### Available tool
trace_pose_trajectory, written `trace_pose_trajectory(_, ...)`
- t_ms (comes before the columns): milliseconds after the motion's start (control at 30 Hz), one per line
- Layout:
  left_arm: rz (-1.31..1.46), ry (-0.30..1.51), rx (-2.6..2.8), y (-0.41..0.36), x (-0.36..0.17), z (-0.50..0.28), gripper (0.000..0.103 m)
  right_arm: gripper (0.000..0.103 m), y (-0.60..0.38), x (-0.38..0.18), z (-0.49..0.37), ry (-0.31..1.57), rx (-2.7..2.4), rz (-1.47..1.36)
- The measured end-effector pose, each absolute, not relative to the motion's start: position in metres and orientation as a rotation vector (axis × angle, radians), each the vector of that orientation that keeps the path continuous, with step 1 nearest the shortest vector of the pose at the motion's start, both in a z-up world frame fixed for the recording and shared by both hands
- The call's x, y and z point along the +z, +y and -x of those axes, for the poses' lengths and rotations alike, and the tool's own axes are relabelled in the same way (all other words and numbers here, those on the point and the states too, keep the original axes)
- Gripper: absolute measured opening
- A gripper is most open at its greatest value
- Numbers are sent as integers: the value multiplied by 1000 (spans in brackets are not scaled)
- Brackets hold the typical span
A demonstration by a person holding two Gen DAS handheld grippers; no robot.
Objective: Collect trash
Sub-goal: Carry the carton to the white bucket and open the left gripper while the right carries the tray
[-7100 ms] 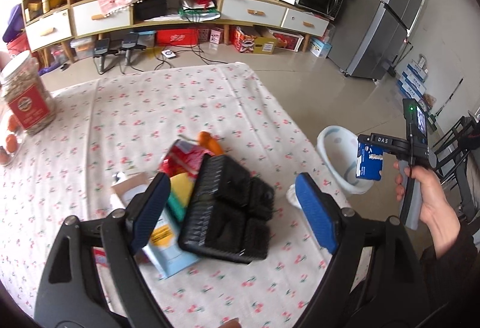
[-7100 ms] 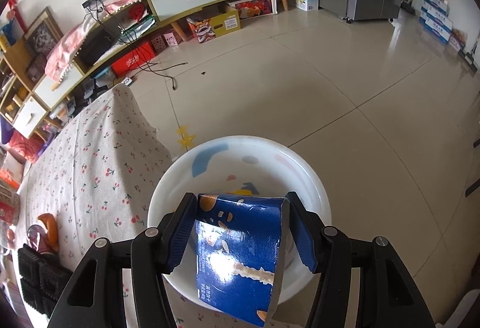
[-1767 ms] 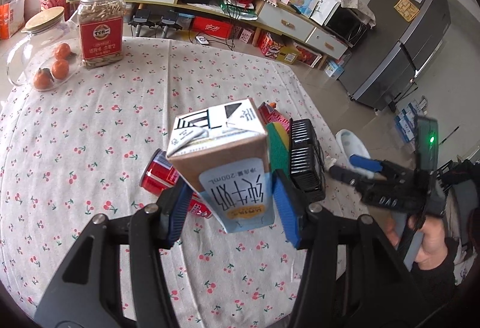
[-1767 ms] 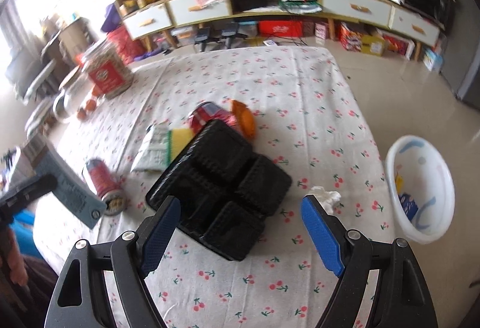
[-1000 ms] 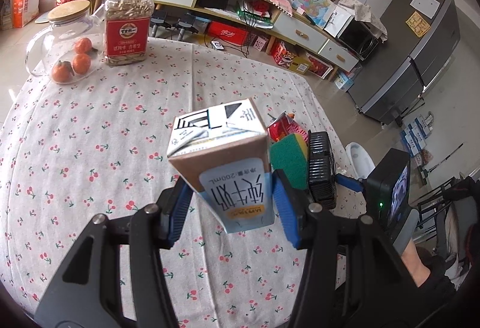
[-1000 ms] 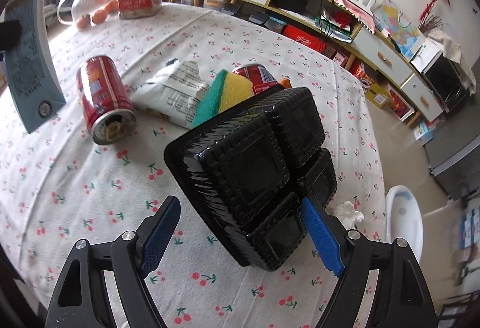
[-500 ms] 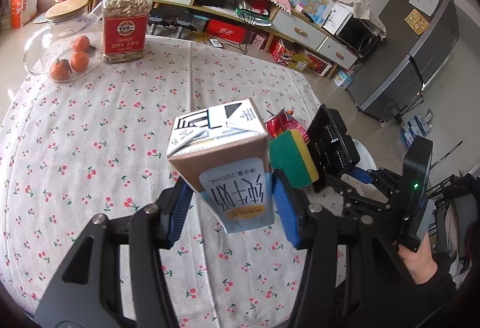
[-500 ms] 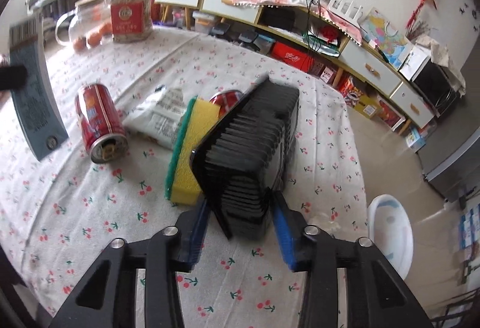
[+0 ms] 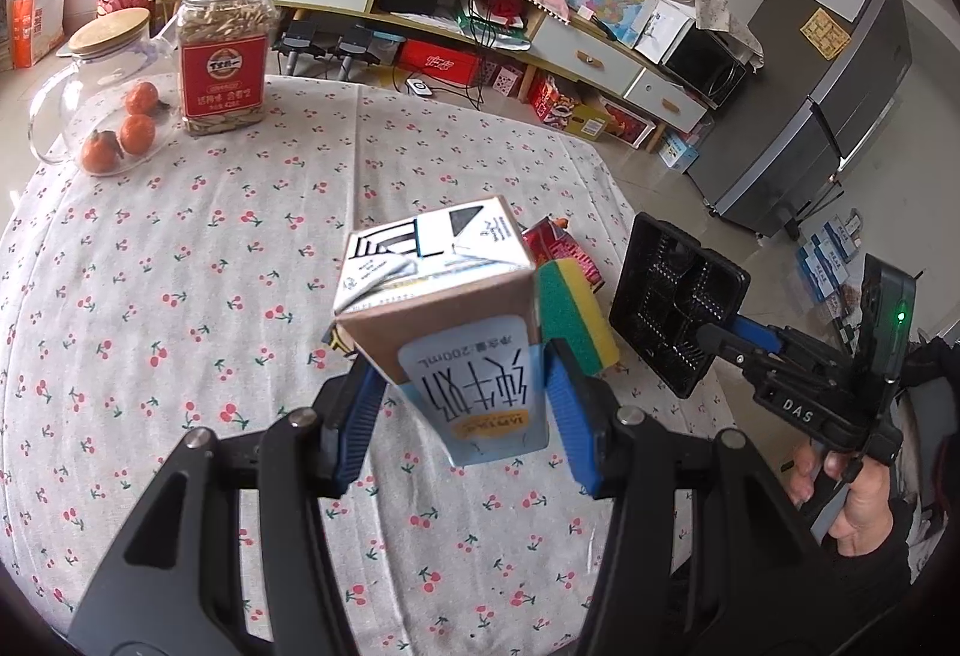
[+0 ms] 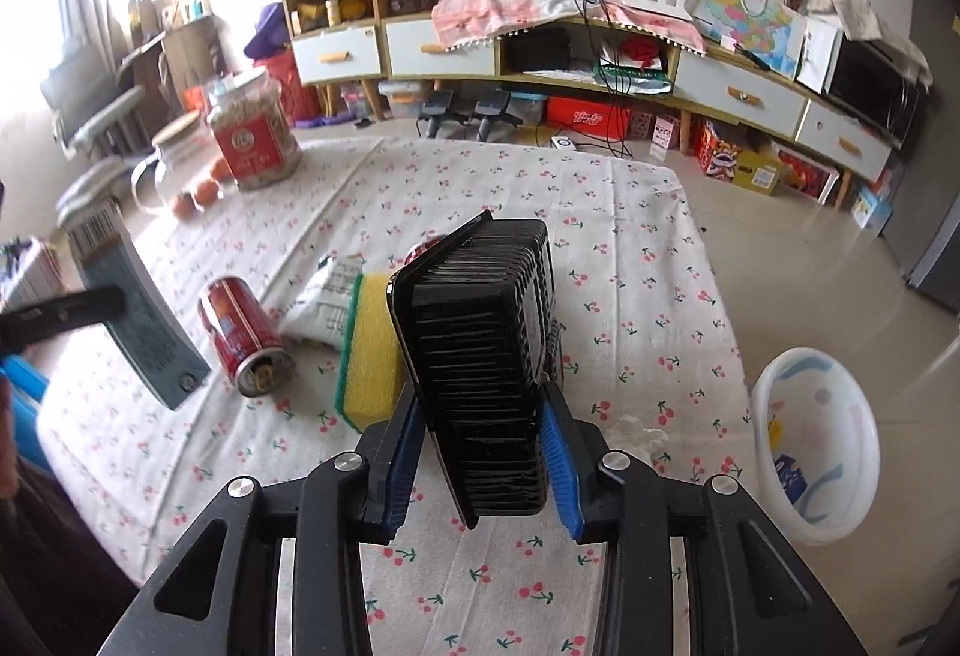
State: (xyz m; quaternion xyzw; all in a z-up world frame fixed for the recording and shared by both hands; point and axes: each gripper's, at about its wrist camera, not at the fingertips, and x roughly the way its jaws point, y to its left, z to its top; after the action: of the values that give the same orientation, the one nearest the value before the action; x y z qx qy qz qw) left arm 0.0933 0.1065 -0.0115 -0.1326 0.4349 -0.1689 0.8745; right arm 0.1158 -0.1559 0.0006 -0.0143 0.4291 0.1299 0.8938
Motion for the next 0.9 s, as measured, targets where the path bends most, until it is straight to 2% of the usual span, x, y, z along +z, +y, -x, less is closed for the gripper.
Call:
trace_pose_trajectory(467,228,898,-430,59,0,-107,55,38,-217,32,-113,825,269,-151)
trace_pose_trajectory(900,146,888,-541,-33,14,-124,55,38,-318,40,-109,790,143,-280)
